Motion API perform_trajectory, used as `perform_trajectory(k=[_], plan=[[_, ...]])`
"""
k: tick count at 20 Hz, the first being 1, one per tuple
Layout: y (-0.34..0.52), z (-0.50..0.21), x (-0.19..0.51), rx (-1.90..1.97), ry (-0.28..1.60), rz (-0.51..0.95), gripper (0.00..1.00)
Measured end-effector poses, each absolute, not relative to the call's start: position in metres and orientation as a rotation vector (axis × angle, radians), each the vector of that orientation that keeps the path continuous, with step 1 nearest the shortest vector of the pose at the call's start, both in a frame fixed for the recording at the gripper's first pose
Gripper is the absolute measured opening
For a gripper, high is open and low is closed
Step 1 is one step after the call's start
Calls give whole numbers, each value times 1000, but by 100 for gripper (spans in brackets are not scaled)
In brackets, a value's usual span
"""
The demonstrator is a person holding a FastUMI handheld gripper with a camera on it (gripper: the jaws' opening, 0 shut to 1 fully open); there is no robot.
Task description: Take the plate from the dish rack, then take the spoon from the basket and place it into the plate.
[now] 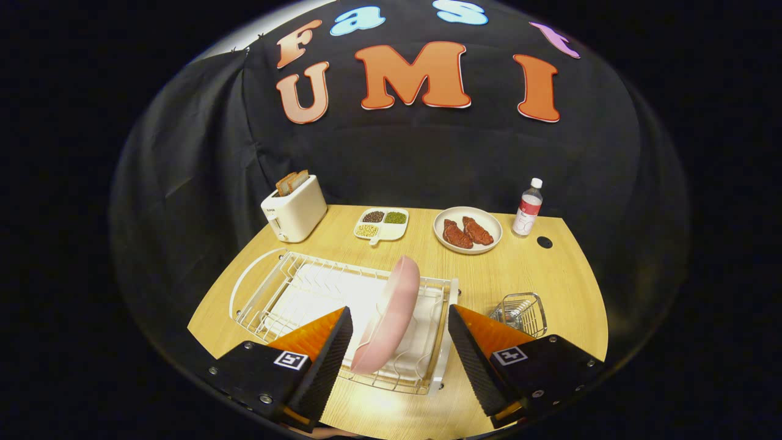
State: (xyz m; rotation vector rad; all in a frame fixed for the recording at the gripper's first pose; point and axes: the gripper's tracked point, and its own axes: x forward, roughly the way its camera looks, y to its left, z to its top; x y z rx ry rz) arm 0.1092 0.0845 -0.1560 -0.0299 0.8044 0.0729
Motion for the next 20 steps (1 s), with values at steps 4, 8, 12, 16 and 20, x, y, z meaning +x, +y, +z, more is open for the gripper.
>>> perform_trajectory(k=[4, 8, 12, 16, 20], plan=[[89, -179, 122, -30, 884, 40, 93], [98, -200, 131, -16, 964, 24, 88], [93, -222, 139, -46, 1023, -23, 74], [93, -242, 137, -116, 1081, -27, 56], [88, -241, 140, -100, 1099, -95, 44]])
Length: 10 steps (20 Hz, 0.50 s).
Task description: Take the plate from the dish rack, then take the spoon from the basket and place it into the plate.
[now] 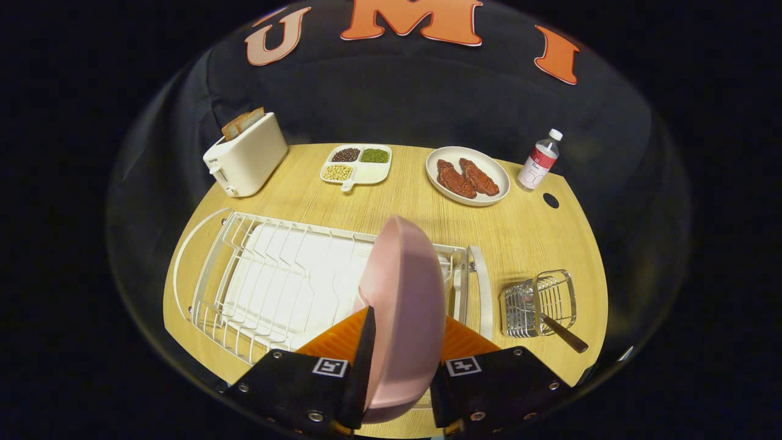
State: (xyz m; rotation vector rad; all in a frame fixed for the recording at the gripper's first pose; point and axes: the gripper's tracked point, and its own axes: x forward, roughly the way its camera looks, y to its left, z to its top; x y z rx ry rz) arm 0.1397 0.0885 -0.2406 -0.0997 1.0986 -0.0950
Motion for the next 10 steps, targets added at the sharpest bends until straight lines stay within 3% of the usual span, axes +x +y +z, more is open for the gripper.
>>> perform_trajectory(k=[6, 10], plan=[[59, -206, 159, -171, 993, -220, 29], [66, -187, 156, -130, 963, -182, 29]])
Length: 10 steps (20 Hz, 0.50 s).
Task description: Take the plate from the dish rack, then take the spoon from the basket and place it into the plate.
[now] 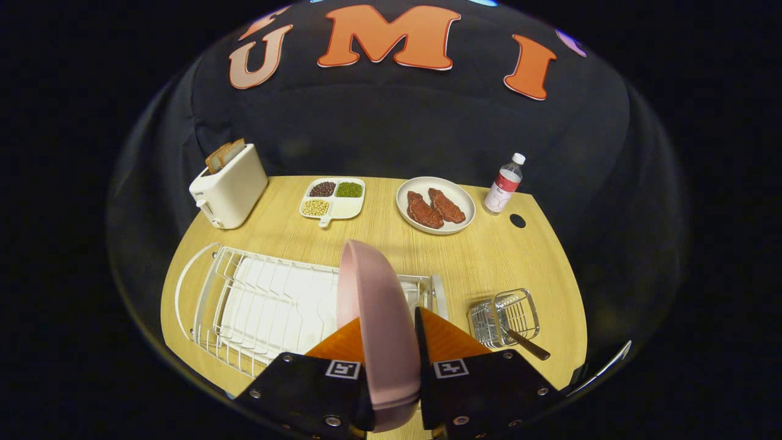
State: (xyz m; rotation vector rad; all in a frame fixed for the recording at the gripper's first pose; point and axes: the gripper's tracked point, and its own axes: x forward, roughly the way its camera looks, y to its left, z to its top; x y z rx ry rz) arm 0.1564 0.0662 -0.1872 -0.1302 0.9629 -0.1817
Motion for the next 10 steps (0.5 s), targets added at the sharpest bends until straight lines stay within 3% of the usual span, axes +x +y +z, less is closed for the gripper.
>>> perform_trajectory(k=[10], plan=[[59, -140, 83, -69, 850, -41, 29]])
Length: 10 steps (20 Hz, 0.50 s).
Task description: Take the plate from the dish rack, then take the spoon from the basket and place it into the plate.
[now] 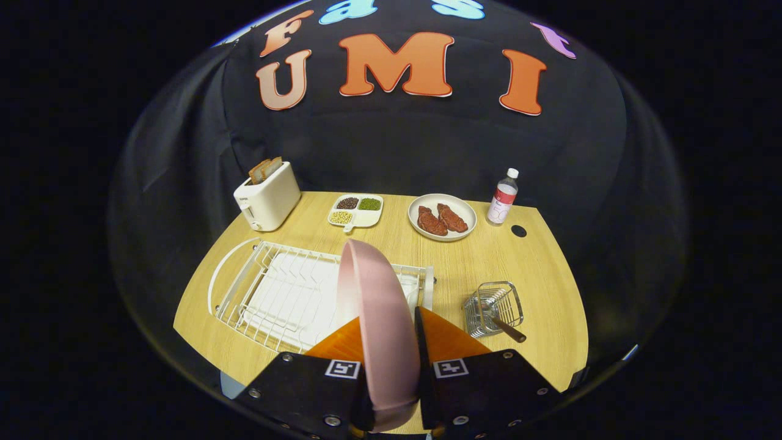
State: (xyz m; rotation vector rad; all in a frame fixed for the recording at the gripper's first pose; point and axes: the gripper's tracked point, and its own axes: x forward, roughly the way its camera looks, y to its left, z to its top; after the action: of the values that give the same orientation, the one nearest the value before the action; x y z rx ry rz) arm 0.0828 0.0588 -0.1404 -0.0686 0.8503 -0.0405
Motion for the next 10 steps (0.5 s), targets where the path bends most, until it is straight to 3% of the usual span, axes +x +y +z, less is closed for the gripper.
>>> perform_trajectory(k=[10], plan=[[37, -175, -13, 48, 893, 43, 29]])
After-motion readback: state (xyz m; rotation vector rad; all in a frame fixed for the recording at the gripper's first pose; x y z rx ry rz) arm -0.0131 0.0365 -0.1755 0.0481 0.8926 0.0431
